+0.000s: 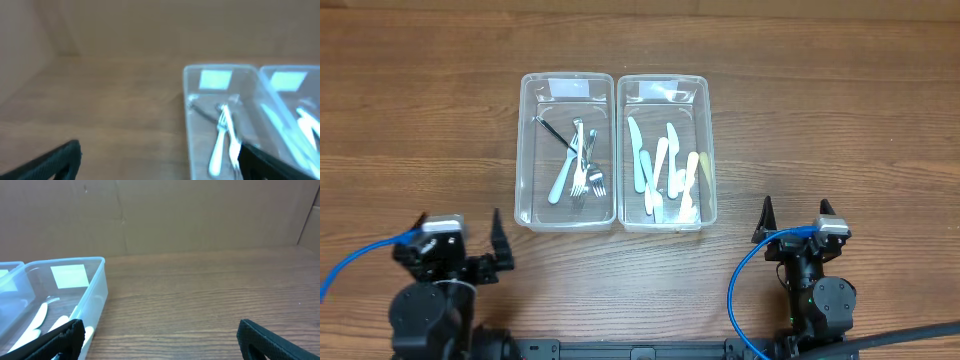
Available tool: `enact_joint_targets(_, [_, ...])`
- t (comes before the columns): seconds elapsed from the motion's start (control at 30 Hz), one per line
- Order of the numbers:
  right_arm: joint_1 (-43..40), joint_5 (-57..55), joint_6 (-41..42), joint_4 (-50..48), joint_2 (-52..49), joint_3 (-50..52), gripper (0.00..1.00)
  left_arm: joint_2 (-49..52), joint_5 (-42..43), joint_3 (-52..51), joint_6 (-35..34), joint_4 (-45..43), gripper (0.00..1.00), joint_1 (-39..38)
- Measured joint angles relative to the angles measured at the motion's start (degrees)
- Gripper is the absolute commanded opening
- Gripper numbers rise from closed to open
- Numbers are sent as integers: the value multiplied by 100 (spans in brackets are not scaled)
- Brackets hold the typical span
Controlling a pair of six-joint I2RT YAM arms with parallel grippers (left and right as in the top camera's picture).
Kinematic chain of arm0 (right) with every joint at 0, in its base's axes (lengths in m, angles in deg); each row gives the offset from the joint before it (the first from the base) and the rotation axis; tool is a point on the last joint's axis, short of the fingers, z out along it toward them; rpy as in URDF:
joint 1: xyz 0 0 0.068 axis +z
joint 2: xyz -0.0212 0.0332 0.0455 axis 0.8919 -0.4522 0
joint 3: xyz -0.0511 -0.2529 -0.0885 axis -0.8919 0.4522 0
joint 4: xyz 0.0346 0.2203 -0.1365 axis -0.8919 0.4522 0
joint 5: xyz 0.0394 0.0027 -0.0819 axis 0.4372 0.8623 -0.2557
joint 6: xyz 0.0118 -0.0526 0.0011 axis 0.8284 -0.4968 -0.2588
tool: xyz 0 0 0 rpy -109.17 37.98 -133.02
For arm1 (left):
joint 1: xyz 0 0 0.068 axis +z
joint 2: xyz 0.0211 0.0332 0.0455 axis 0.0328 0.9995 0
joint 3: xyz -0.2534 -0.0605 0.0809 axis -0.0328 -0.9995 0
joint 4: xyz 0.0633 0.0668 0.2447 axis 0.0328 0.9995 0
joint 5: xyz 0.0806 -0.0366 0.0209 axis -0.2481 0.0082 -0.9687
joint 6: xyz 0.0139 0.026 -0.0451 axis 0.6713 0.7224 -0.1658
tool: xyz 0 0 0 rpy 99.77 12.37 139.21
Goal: Pack container
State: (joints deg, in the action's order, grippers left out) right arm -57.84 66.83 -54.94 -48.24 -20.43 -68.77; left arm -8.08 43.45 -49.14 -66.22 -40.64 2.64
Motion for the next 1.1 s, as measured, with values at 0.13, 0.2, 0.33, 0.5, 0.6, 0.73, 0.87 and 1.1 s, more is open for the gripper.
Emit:
enact_joint_targets(0.13, [0, -2, -2, 0, 0, 0, 100, -417, 361, -1156, 173, -1379, 100, 4])
enact_joint_targets(0.2, [2, -2, -2, 0, 0, 0, 100, -555, 470, -1644, 234, -2028, 100, 4])
enact_joint_targets(0.33, [0, -2, 0, 0, 0, 0, 100, -785, 579, -2288, 404, -3023, 100, 4])
enact_joint_targets(0.5, [0, -2, -2, 0, 0, 0, 100, -881, 623, -2839, 614, -3648, 100, 4])
enact_joint_targets(0.6, [0, -2, -4, 0, 0, 0, 100, -887, 643, -2994, 708, -3335, 100, 4])
enact_joint_targets(0.73, [0, -2, -2, 2, 0, 0, 100, -892, 660, -3045, 752, -3167, 100, 4])
enact_joint_targets(0.87, [0, -2, -4, 2, 0, 0, 100, -892, 658, -3045, 750, -3167, 100, 4])
enact_joint_targets(1.1, [0, -4, -4, 4, 0, 0, 100, -892, 658, -3045, 750, -3167, 100, -2])
